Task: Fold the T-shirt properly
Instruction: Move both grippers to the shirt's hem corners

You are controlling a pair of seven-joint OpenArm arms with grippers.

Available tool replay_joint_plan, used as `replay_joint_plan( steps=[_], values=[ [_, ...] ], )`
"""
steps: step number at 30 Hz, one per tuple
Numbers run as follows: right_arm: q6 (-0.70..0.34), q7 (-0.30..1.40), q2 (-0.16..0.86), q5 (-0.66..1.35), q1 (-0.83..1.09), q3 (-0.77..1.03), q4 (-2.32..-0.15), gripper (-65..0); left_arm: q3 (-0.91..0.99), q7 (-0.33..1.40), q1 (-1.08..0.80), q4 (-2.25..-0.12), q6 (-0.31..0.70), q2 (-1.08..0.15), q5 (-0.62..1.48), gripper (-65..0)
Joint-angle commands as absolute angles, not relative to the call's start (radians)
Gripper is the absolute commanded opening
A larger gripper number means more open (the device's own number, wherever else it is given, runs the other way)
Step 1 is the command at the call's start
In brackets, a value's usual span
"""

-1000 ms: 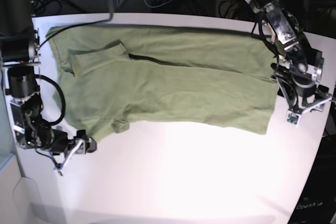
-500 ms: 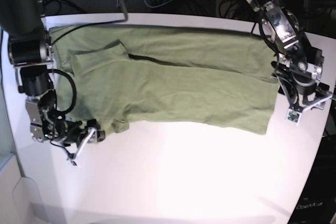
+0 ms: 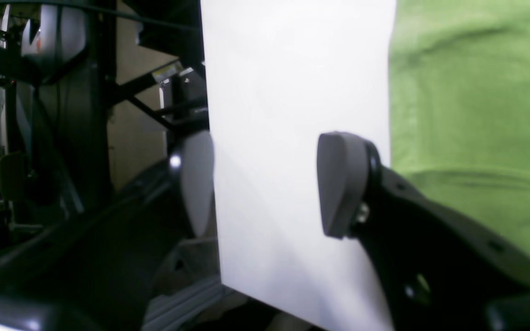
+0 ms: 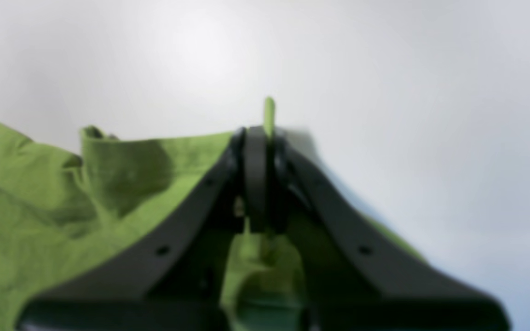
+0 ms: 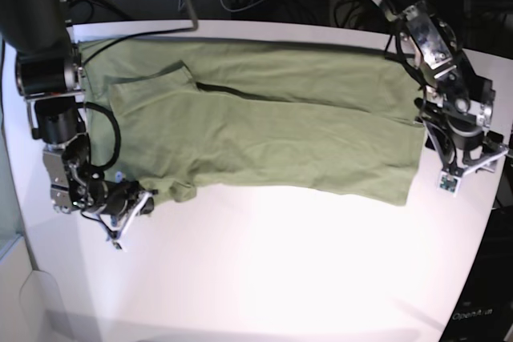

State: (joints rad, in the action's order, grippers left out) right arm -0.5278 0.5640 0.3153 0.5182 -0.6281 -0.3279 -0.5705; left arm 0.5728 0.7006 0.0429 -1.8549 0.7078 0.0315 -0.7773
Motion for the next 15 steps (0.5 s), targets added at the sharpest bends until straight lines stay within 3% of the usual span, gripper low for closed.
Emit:
replay_joint_plan(
  steps=[1,15],
  values=[
    [-0.541,0.552,0.325,0.527,-0.661,-0.326,-0.587,-63.8,0.572,0.688,0.074,-1.865,0.698,0.024,-0.774,-31.4],
    [-0.541,0.553,0.326,0.527,-0.662,-0.326,-0.587,-63.0,0.579,0.679,0.249,-1.573,0.698,0.028,-0.705,-30.9]
  ],
)
